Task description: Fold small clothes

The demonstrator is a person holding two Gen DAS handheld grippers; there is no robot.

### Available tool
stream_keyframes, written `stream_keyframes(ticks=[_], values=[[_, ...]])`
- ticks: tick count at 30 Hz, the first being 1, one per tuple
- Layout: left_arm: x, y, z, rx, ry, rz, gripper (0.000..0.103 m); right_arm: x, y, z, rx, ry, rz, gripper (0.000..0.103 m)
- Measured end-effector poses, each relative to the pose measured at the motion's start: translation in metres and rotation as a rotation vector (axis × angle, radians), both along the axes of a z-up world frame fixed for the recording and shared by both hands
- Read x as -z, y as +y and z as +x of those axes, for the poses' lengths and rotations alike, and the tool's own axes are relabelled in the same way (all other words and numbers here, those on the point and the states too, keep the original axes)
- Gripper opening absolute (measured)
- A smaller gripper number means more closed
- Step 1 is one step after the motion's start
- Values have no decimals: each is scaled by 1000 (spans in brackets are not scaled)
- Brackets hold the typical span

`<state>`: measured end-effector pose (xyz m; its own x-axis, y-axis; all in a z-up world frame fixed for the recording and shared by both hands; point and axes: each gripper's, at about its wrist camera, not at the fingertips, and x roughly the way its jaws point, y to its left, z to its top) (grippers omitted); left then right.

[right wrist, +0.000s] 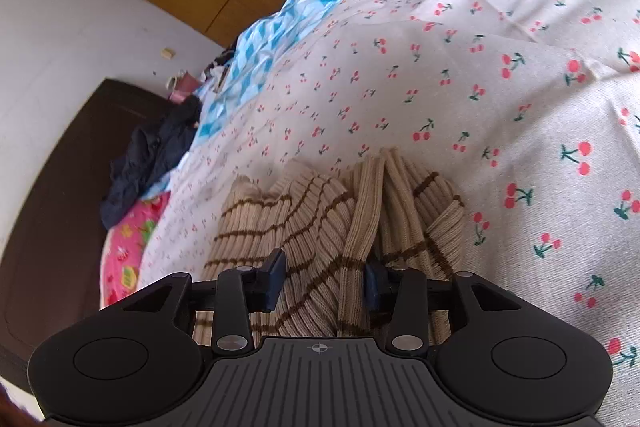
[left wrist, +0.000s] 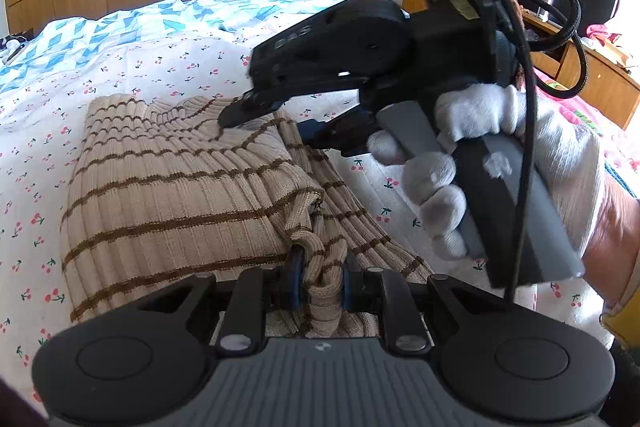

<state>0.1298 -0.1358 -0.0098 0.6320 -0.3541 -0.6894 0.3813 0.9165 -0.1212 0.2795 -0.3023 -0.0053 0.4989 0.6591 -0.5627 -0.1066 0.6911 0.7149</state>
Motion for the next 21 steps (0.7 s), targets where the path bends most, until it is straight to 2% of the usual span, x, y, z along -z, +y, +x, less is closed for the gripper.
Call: stream_keyframes(ticks=[1, 2, 3, 8, 11, 14, 21], values=[[-1, 0, -1, 2, -2, 2, 23, -1, 3, -1, 5, -11, -24, 36], [-3, -2, -2, 6, -3, 4, 23, -2, 4, -2, 8, -18, -40, 23], [-5, -3, -3, 8, -6, 6, 23, -4, 3, -4, 18, -25, -51, 16], [-17, -7, -14, 40, -42, -14, 23, -6, -22, -17, 72, -64, 20, 15], [-15, -20, -18, 77, -61, 23, 23, 6, -34, -17, 103, -40, 42, 15], [-6, -31, -13, 81, -10, 32, 23, 21, -38, -16, 107, -8, 40, 14], [1, -41, -14, 77, 3, 28, 23, 22, -41, -17, 75, -33, 31, 14]])
